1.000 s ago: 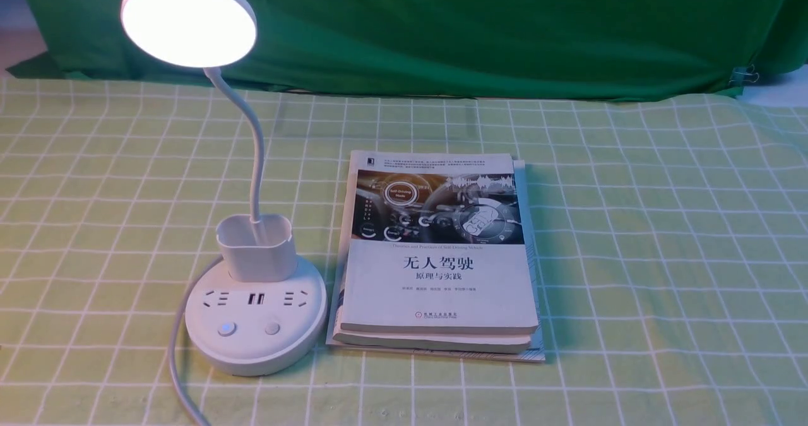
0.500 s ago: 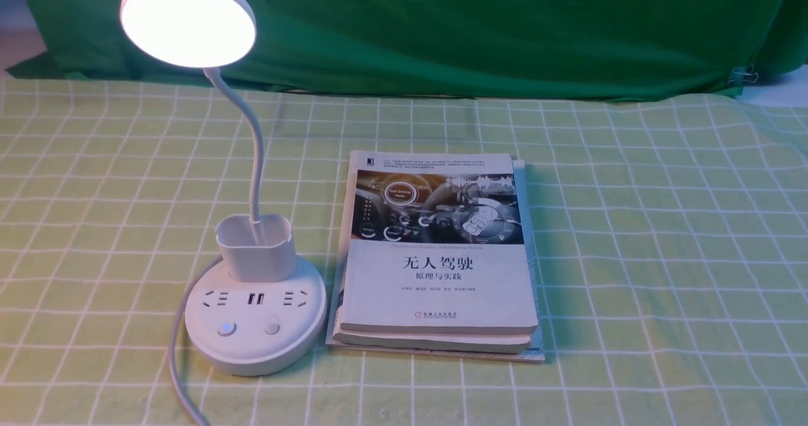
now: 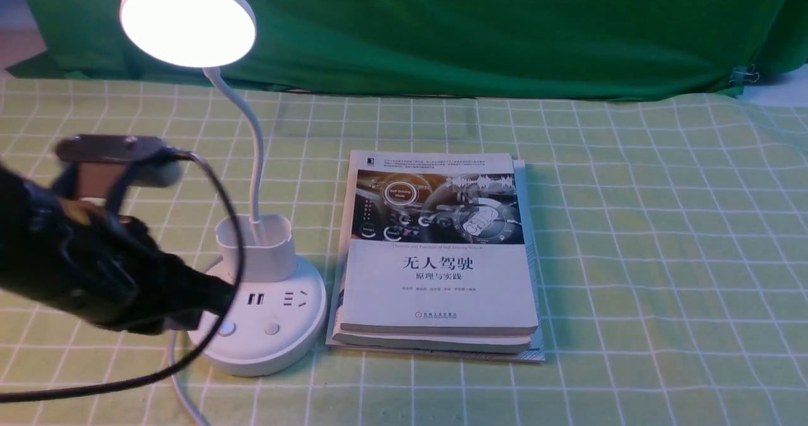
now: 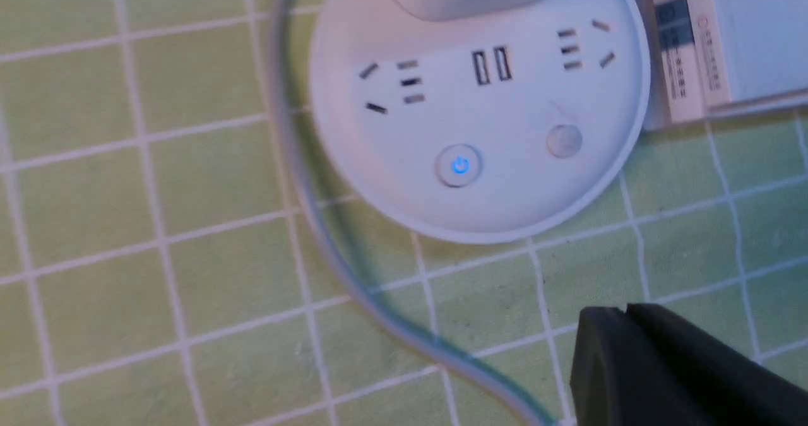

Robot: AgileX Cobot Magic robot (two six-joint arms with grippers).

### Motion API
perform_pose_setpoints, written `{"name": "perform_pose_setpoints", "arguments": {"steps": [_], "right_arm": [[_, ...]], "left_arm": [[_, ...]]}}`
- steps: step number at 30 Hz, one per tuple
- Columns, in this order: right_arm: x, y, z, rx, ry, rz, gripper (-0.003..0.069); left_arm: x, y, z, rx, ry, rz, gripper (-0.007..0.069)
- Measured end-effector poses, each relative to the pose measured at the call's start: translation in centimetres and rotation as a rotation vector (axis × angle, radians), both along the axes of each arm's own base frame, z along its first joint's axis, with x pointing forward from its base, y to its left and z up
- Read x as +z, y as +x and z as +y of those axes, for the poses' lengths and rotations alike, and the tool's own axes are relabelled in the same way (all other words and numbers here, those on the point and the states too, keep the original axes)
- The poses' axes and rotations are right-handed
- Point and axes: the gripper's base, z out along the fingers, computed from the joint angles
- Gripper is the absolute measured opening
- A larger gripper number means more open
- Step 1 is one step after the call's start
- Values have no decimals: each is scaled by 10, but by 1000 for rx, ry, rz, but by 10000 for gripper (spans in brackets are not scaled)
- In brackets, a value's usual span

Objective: Turn off the desk lamp on the green coffee tablecloth by hand.
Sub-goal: 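Press the power button on the round power strip under the lamp with the left gripper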

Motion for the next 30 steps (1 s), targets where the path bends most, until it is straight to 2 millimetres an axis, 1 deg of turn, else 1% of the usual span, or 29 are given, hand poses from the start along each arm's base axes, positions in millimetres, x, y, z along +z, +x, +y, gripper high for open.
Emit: {"name": "perform_pose_setpoints", "arguments": {"steps": [3, 5, 7, 14, 15, 17, 21, 24, 25, 26, 30], "right_arm": [[0, 0, 0, 0, 0, 0, 29], [0, 0, 0, 0, 0, 0, 29], [0, 0, 0, 0, 0, 0, 29], [0, 0, 0, 0, 0, 0, 29], [0, 0, 0, 0, -1, 0, 29], [0, 0, 0, 0, -1, 0, 29], [0, 0, 0, 0, -1, 0, 29], [0, 0, 0, 0, -1, 0, 29], [0, 0, 0, 0, -1, 0, 29], [0, 0, 0, 0, 0, 0, 29], [0, 0, 0, 0, 0, -1, 29]], "left_arm": [[-14, 13, -26, -77, 52, 60, -8], [-22, 20, -36, -95, 74, 105, -8], [-27, 28, -41, -98, 88, 133, -8], [-42, 55, -43, -90, 132, 166, -8], [-41, 56, -43, -90, 132, 164, -8], [-48, 61, -45, -90, 141, 180, -8], [-55, 64, -46, -91, 149, 195, -8], [-66, 68, -47, -89, 155, 210, -8], [-67, 69, -48, -89, 155, 210, -8], [-73, 71, -48, -89, 160, 215, -8], [-75, 76, -50, -87, 158, 205, -8]]}}
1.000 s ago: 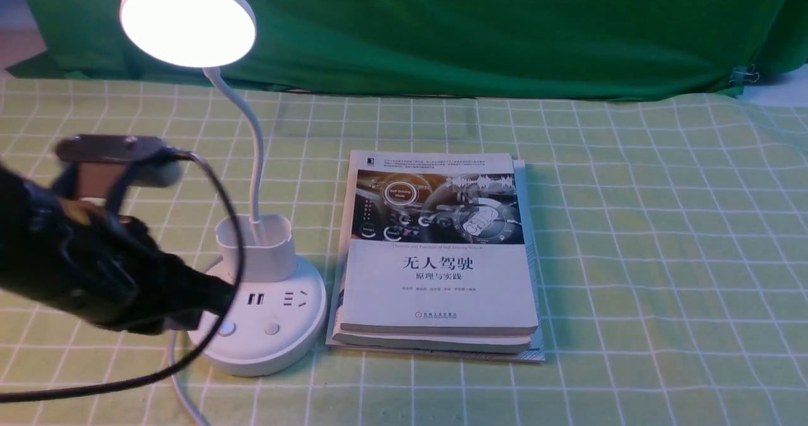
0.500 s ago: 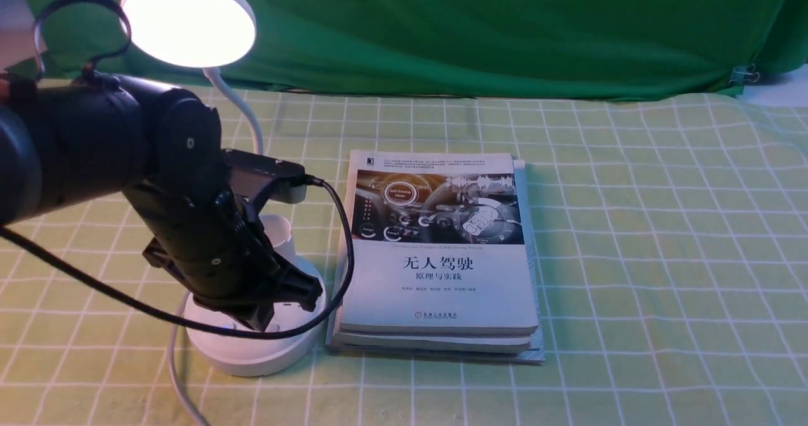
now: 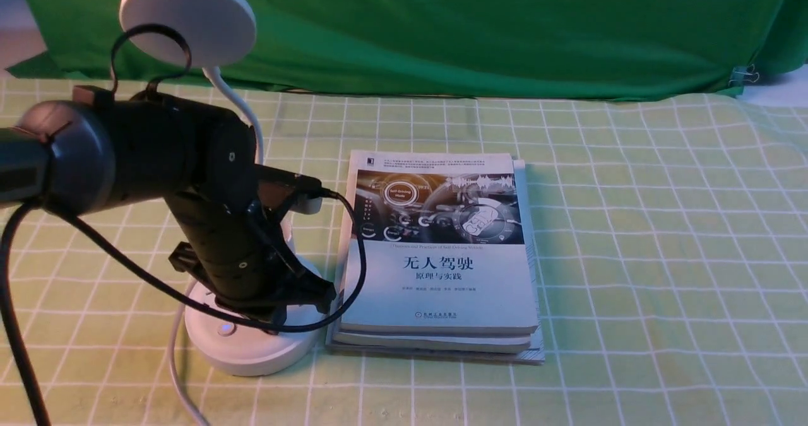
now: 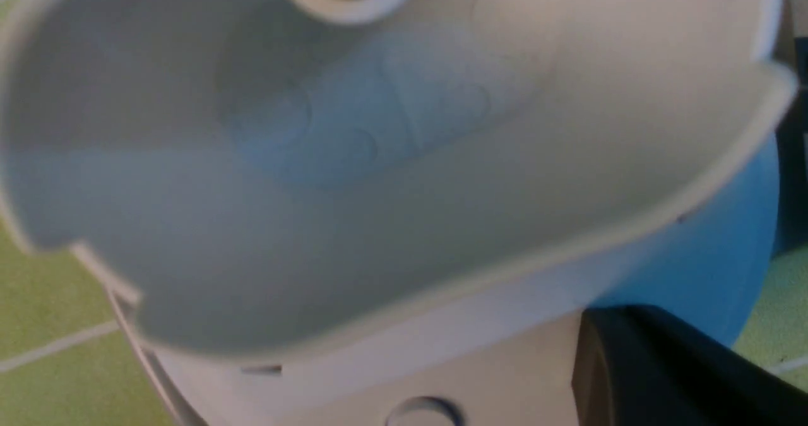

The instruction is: Turn off the desk lamp on the green coffee tablecloth by hand.

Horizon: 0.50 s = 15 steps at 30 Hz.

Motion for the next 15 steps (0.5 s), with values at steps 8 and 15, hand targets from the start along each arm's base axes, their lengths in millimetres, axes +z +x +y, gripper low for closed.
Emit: {"name": "perform_pose_setpoints", "arguments": {"steps": [8, 15], "right_arm": [[0, 0, 0, 0, 0, 0, 29], [0, 0, 0, 0, 0, 0, 29]], "left_arm": [[18, -9, 4, 19, -14, -23, -8], [68, -60, 24, 33, -96, -207, -7]]}}
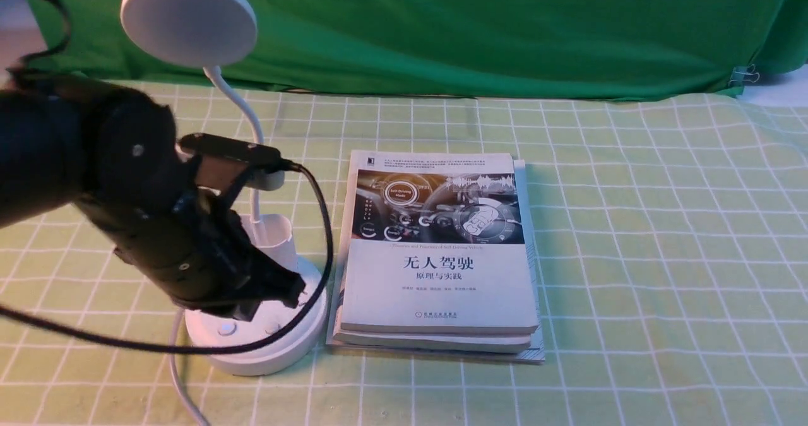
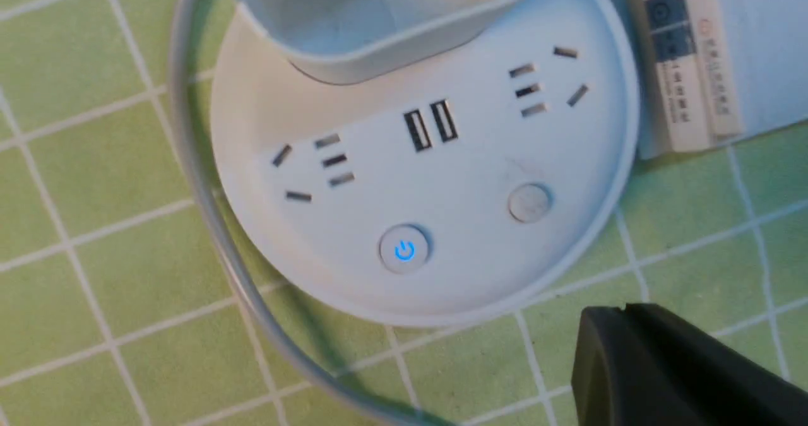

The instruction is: Turn off the desk lamp on the green coffee tablecloth by hand.

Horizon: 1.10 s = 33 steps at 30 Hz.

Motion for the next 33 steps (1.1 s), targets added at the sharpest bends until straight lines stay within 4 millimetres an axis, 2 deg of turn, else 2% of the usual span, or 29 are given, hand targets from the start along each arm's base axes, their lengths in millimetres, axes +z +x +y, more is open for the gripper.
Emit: {"name": "perform_pose_setpoints", "arguments": {"steps": [1, 3, 4, 5, 6, 7, 8, 13, 16, 19, 24, 30, 33], "right_arm": [[0, 0, 0, 0, 0, 0, 29], [0, 0, 0, 0, 0, 0, 29], [0, 0, 0, 0, 0, 0, 29], [0, 0, 0, 0, 0, 0, 29], [0, 0, 0, 0, 0, 0, 29], [0, 0, 0, 0, 0, 0, 29], [0, 0, 0, 0, 0, 0, 29], [0, 0, 0, 0, 0, 0, 29], [0, 0, 0, 0, 0, 0, 29], [0, 0, 0, 0, 1, 0, 29], [0, 0, 0, 0, -1, 1, 29], [0, 0, 0, 0, 0, 1, 29], [0, 0, 0, 0, -1, 1, 29]], "left_arm": [[4, -3, 1, 2, -12, -25, -7], [17, -29, 12, 15, -69, -157, -5], [18, -31, 13, 16, -75, -171, -5], [26, -48, 20, 27, -120, -289, -6], [30, -51, 22, 29, -135, -327, -6], [33, -72, 31, 42, -186, -465, -4], [37, -79, 34, 49, -215, -539, -4], [26, -122, 55, 86, -332, -843, -4], [11, -137, 62, 95, -360, -922, -4], [-7, -149, 67, 99, -370, -958, -3], [-25, -155, 70, 102, -369, -963, -3], [-30, -156, 70, 91, -352, -958, -1], [-28, -156, 71, 78, -347, -1016, -1]]}}
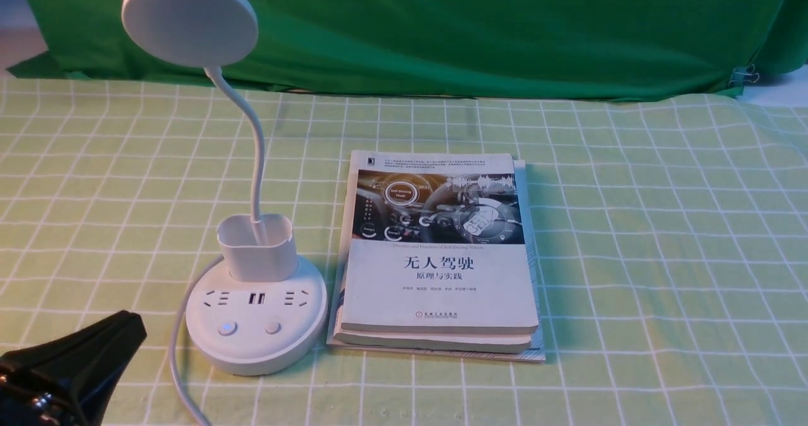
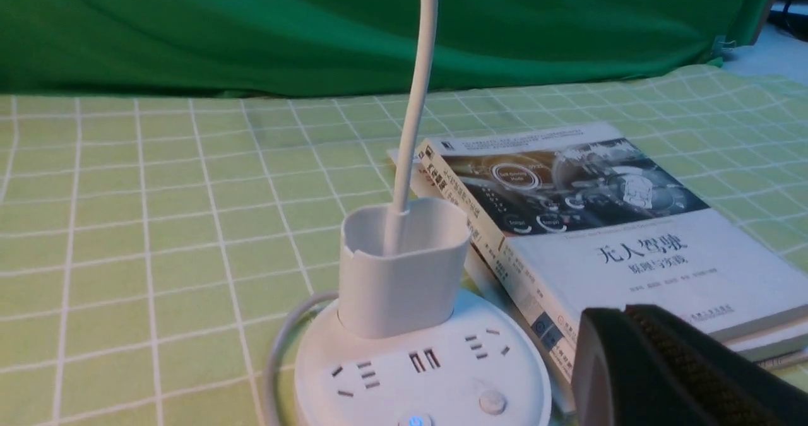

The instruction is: Turn off the desk lamp on the green coffee tablecloth by hand.

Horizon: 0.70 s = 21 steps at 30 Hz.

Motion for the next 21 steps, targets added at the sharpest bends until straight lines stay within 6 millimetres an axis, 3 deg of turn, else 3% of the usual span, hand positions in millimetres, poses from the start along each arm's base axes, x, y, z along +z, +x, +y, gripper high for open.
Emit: {"name": "perform_pose_setpoints", "arguments": {"steps": [6, 12, 21], "right_arm": [[0, 0, 0, 0, 0, 0, 29], [0, 0, 0, 0, 0, 0, 29], [0, 0, 0, 0, 2, -1, 29]], "left_arm": [[4, -5, 17, 163, -28, -137, -1], [-6, -18, 33, 352, -34, -222, -1], [-13, -31, 36, 407, -37, -206, -1]]}}
